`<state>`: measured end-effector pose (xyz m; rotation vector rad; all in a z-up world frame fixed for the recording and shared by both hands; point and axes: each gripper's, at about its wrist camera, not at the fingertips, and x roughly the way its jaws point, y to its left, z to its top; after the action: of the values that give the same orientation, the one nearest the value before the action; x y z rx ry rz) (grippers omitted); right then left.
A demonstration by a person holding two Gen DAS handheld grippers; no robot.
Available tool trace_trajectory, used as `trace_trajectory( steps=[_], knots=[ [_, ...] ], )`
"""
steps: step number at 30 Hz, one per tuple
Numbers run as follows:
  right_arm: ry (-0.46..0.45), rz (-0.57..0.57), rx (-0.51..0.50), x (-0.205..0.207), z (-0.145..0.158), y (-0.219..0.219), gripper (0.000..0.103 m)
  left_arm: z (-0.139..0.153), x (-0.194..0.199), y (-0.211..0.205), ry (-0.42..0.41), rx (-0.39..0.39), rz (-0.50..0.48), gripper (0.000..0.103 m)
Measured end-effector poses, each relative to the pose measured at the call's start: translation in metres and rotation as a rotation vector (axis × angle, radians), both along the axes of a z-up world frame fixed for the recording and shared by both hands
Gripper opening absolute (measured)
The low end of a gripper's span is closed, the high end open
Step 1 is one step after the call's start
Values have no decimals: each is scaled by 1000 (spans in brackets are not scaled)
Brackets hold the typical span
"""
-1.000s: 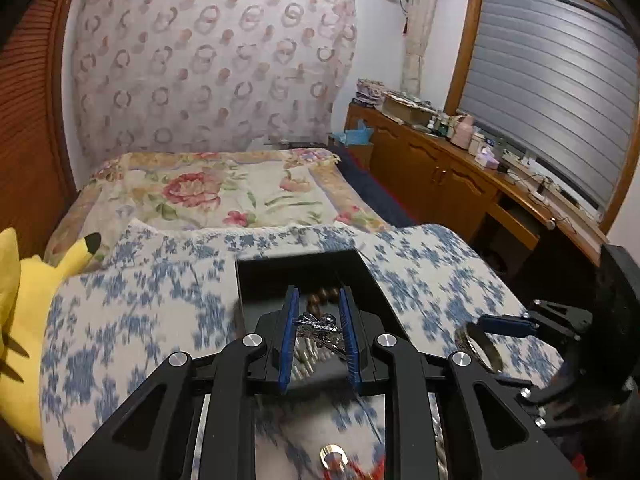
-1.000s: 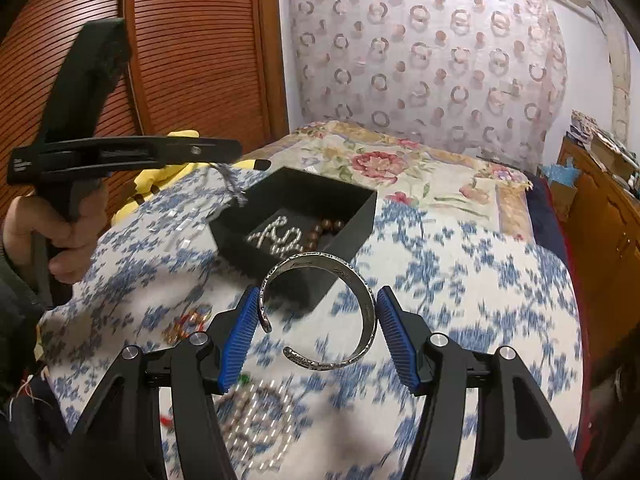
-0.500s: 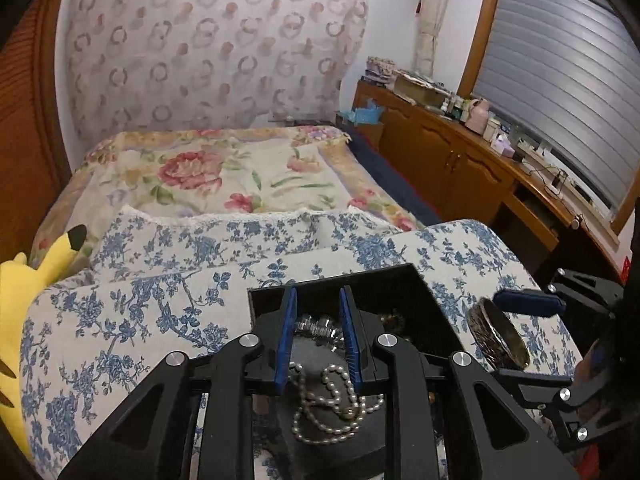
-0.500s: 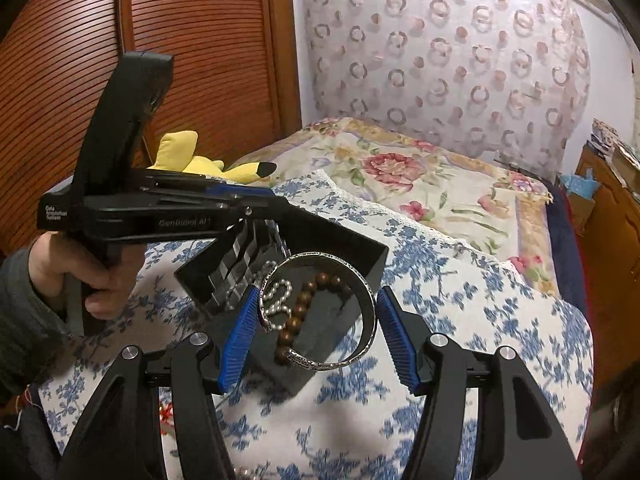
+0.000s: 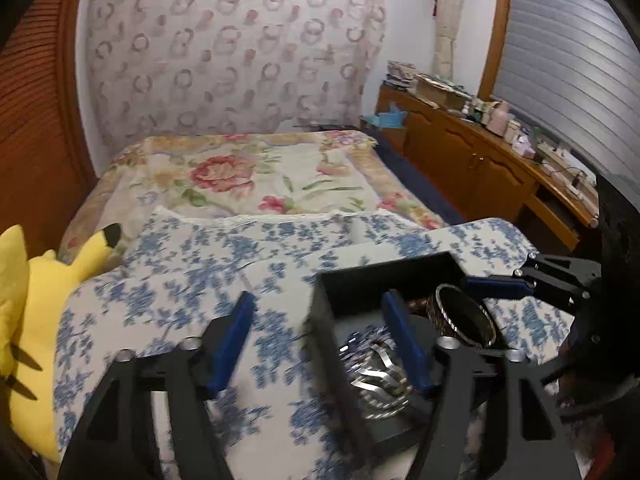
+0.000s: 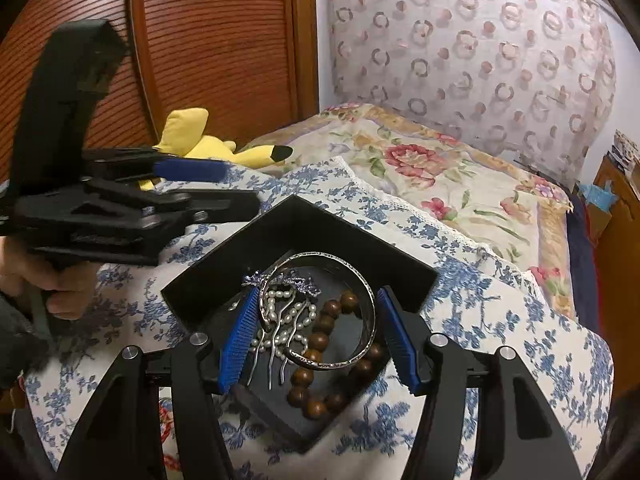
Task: Organize jewelry
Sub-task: 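Carry the comb and bangle into the black box and open both tools, then withdraw both open tools from the box back toward the remaining jewelry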
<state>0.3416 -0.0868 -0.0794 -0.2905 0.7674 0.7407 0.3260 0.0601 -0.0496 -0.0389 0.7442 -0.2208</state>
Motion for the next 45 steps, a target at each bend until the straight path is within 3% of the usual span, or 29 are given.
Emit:
trace_trajectory(
  steps=[4,15,17,19,28,33,45],
  knots=[
    [8,0,-14,7,-5,8,63,-3,-9,12,1,14,35,84],
    [-6,-42,-96,23,-18,22,63,-8,-39,33,15,11,72,84],
    [1,-49,-89,23,-18,20,63,-8,-46,33,16,7,73,84],
    [-6,-57,-68,21,-13,17,71,-8,-52,33,18,1,70,84],
    [-48,-86,11,-17,20,-15,70,-12,-90,18,31,-1,39,84],
    [-43,-110,38,-62,20,-49,64,-15,-122,-1,33,-7,2,84],
    [17,-146,7,-137,-18,-94,34,-26,-180,-38,30,-17,-60,84]
  ],
)
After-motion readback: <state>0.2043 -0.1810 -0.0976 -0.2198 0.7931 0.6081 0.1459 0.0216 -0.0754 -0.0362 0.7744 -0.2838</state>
